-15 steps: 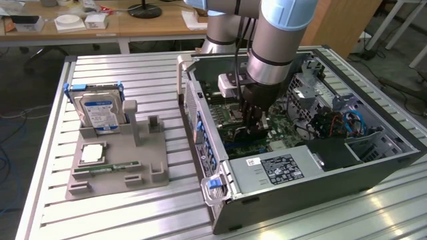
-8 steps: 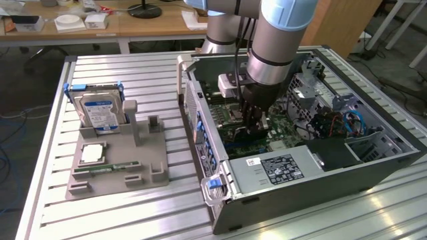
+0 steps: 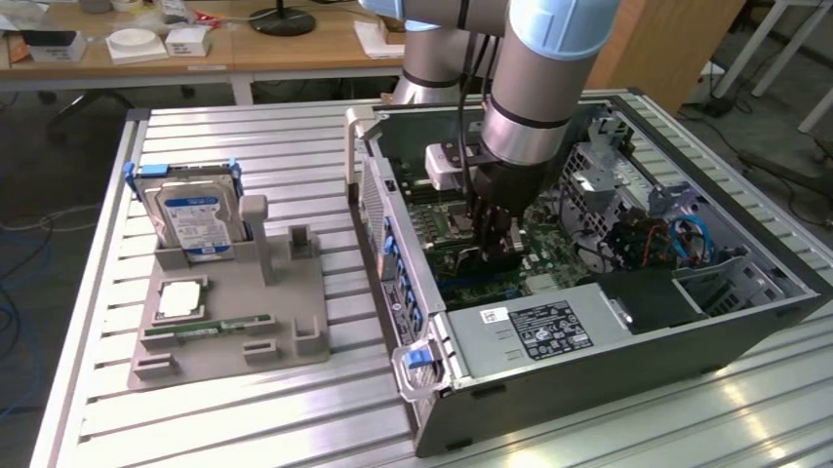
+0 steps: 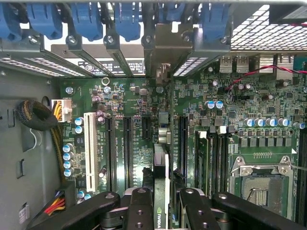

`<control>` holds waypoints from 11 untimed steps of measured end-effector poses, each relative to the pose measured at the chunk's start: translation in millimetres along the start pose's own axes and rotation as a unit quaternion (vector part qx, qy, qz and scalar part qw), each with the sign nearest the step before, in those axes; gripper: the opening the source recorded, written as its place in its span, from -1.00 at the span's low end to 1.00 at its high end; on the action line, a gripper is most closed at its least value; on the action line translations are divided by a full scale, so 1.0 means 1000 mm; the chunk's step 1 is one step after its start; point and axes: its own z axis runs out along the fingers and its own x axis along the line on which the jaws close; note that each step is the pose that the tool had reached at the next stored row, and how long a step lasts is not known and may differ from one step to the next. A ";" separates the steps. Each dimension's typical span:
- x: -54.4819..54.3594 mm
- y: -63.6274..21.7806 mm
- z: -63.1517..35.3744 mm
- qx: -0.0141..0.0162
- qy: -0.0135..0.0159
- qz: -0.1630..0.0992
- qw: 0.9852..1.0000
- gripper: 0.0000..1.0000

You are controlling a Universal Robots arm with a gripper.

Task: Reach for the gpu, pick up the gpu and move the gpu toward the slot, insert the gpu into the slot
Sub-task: 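Insert the gpu into the slot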

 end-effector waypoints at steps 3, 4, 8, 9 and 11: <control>-0.001 0.0000 0.0008 0.000 -0.001 0.000 1.000 -0.48; -0.001 0.0000 0.0013 0.000 0.000 0.000 1.000 -0.48; -0.002 0.0001 0.0010 0.000 0.000 0.000 1.000 -0.48; -0.002 0.0001 0.0010 0.000 0.000 0.000 1.000 -0.48; -0.002 0.0001 0.0010 0.000 0.000 0.000 1.000 -0.48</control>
